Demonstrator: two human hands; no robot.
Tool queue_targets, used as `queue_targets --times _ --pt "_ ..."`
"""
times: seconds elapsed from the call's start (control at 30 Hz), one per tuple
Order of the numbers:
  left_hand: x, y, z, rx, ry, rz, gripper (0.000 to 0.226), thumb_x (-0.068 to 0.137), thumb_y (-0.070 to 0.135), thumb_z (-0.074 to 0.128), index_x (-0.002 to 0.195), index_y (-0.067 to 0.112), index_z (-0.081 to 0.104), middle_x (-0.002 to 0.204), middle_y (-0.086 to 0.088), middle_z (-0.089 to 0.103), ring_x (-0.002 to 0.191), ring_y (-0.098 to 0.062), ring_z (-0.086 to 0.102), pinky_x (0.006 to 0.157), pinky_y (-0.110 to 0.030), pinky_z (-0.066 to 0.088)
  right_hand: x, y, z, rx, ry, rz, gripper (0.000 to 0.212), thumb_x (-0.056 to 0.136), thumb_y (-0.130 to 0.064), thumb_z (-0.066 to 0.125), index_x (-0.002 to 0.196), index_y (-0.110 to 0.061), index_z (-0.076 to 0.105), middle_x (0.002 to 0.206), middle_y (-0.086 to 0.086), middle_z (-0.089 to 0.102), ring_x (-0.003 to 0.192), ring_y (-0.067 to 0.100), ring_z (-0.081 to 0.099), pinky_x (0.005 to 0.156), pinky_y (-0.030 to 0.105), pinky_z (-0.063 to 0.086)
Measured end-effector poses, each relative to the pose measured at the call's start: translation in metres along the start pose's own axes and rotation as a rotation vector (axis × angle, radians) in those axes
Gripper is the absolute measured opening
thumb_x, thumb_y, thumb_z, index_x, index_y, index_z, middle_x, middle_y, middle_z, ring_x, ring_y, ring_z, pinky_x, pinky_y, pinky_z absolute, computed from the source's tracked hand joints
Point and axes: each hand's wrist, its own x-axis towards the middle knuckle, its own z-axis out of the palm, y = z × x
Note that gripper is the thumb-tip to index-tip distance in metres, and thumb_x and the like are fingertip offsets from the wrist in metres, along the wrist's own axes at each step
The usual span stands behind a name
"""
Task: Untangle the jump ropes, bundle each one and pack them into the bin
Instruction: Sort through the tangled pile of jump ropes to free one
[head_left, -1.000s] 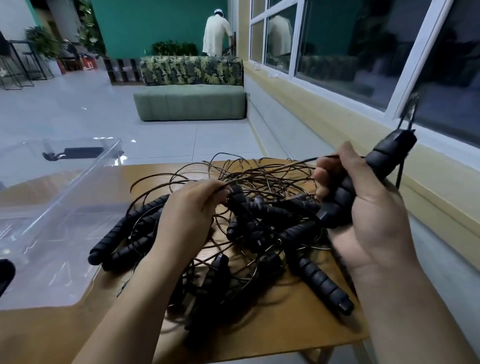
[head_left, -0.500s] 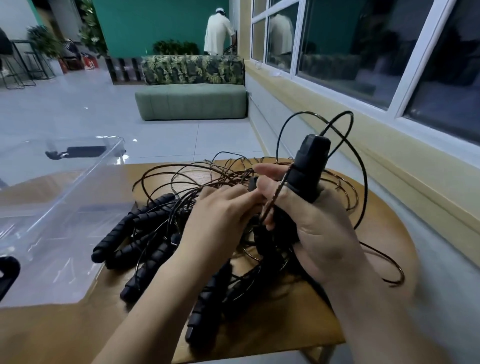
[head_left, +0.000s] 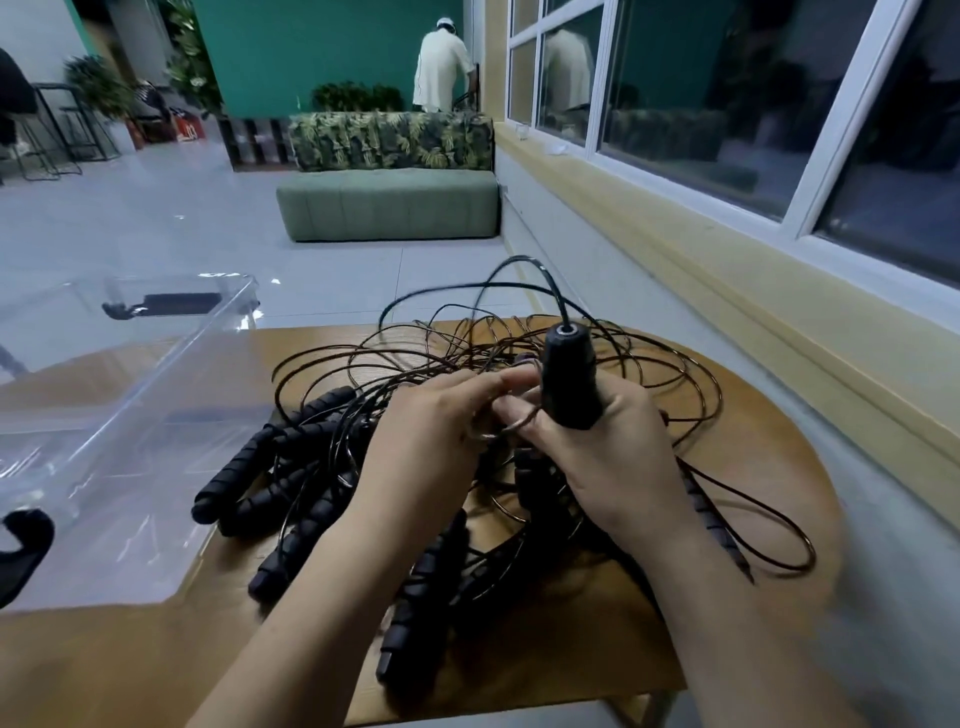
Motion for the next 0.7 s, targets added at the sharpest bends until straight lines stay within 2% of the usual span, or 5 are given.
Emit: queue_targets --times 0.17,0.27,0.4,0.53,0.7 --pt "-0.002 -0.002 -0.001 0.104 -0.060 0.036 0.035 0.089 0.020 0.058 0.118 0.038 0.061 0.088 0.008 0.073 0.083 -0.021 0.068 0.074 -0.048 0.054 -0.001 0.006 0.007 -0.125 0.052 -0.085 0.008 0.091 -0.022 0.087 0.095 -0.019 0.081 0.087 0.002 0.079 0.087 0.021 0.076 0.081 0.051 0.063" --pt "-0.001 -0.008 0.000 0.164 -0.023 0.115 0.014 0.095 0.024 0.068 0.105 0.029 0.075 0.099 0.009 0.077 0.091 -0.019 0.071 0.080 -0.043 0.056 -0.003 0.004 0.010 -0.149 0.155 -0.158 0.014 0.094 -0.028 0.083 0.090 -0.017 0.076 0.081 0.000 0.076 0.078 0.020 0.074 0.074 0.046 0.063" --pt "0.004 -0.017 -0.010 -0.033 0.051 0.010 0.034 0.088 0.018 0.087 0.119 0.026 0.076 0.110 0.016 0.076 0.106 -0.005 0.072 0.093 -0.029 0.056 -0.003 -0.009 0.004 0.108 0.189 -0.117 0.012 0.100 -0.019 0.076 0.091 -0.010 0.075 0.080 0.006 0.079 0.070 0.024 0.076 0.066 0.039 0.059" --pt "0.011 -0.031 -0.015 -0.051 0.038 -0.021 0.024 0.090 0.016 0.083 0.111 0.025 0.077 0.117 0.019 0.074 0.127 -0.004 0.063 0.108 -0.029 0.049 -0.008 -0.024 0.000 0.344 0.183 -0.105 0.017 0.100 -0.012 0.073 0.082 -0.012 0.074 0.077 0.014 0.075 0.067 0.030 0.070 0.064 0.036 0.054" --pt "0.020 -0.038 -0.031 -0.054 0.094 0.001 0.019 0.100 0.019 0.072 0.116 0.024 0.082 0.112 0.015 0.077 0.111 -0.010 0.071 0.096 -0.032 0.056 -0.003 -0.033 -0.007 0.592 0.289 -0.024 0.013 0.098 -0.008 0.071 0.086 -0.005 0.068 0.071 0.009 0.069 0.061 0.023 0.064 0.060 0.030 0.053"
